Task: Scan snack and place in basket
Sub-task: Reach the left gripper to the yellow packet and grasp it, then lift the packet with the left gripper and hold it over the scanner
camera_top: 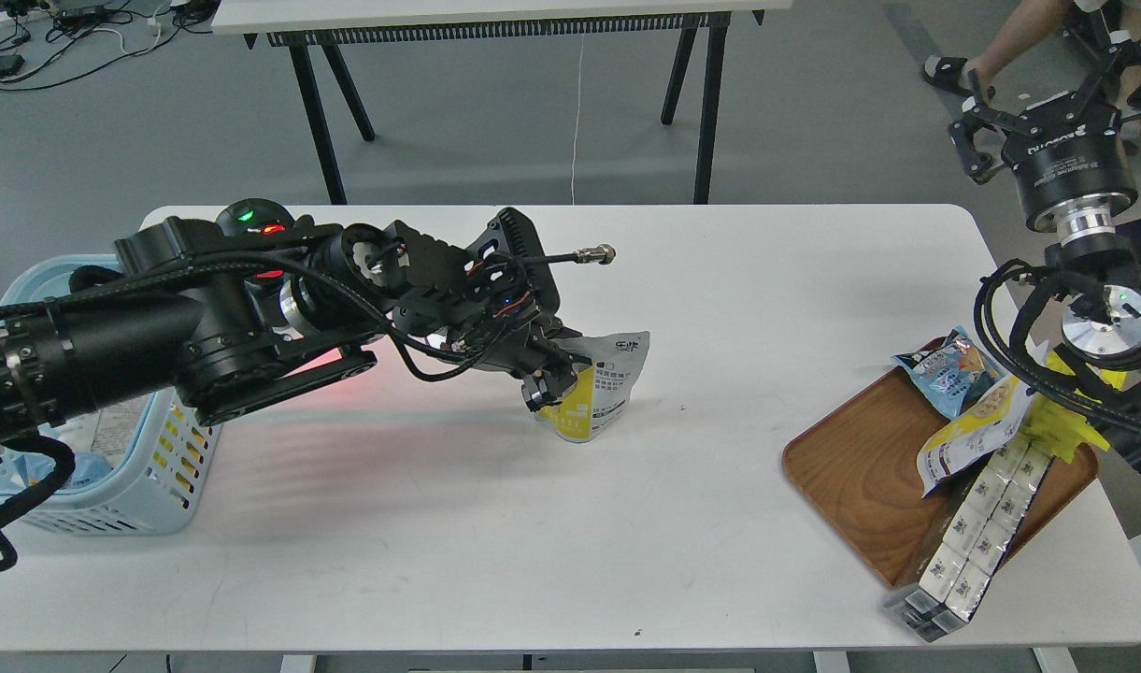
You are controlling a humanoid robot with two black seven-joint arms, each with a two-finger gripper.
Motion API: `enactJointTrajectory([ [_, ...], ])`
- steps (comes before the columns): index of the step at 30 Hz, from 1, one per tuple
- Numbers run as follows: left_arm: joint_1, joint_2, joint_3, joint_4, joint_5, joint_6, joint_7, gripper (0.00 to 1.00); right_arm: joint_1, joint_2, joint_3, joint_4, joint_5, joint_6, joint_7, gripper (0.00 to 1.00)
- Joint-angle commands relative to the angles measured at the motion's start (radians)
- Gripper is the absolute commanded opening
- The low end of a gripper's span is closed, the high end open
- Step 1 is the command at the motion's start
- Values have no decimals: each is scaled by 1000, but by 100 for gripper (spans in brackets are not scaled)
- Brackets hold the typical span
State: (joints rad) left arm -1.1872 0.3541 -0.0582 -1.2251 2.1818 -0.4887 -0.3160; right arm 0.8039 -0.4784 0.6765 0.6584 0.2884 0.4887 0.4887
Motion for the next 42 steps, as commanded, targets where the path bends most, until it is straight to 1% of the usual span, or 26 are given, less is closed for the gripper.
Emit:
enactJointTrajectory([
  [1, 1, 0, 3, 1, 0, 0, 0, 30, 0, -2, 0, 0, 0, 0, 0, 100],
  [3, 3, -1, 4, 2, 0, 0, 0, 30, 0, -2, 0, 0, 0, 0, 0, 100],
  [6, 6, -9, 3, 13, 0, 0, 0, 18, 0, -2, 0, -2, 0, 0, 0, 100],
  [8, 4, -15, 4, 15, 0, 0, -2, 13, 0, -2, 3, -3, 0, 0, 0, 100],
  [10, 1, -15, 5, 13, 0, 0, -14, 7, 0, -2, 14, -6, 0, 0, 0, 100],
  [12, 0, -14, 3, 15, 0, 0, -25, 4, 0, -2, 18, -10, 0, 0, 0, 100],
  [16, 1, -17, -5, 12, 0, 0, -32, 1, 0, -5, 18, -10, 0, 0, 0, 100],
  [17, 0, -18, -6, 7, 0, 0, -41, 0, 1, -5, 18, -10, 0, 0, 0, 100],
  [19, -2, -17, -11, 1, 0, 0, -52, 0, 0, -6, 20, -10, 0, 0, 0, 100],
  [21, -5, -11, -17, -5, 0, 0, -54, 0, 1, -9, 20, -10, 0, 0, 0, 100],
  [24, -8, 12, -67, -10, 0, 0, -63, 0, 1, -14, 20, -10, -1, 0, 0, 100],
  [28, -3, 101, -156, -60, 0, 0, -103, 0, 1, -19, 20, -10, 0, 0, 0, 100],
  [34, -2, 233, -216, -93, 0, 0, -159, 0, 3, -22, 28, -8, 0, 0, 0, 100],
  [37, 0, 291, -219, -93, 0, 0, -172, 0, 3, -22, 29, -8, 0, 0, 0, 100],
  [42, 3, 362, -218, -88, 0, 0, -173, 0, 3, -22, 29, -8, 0, 0, 0, 100],
])
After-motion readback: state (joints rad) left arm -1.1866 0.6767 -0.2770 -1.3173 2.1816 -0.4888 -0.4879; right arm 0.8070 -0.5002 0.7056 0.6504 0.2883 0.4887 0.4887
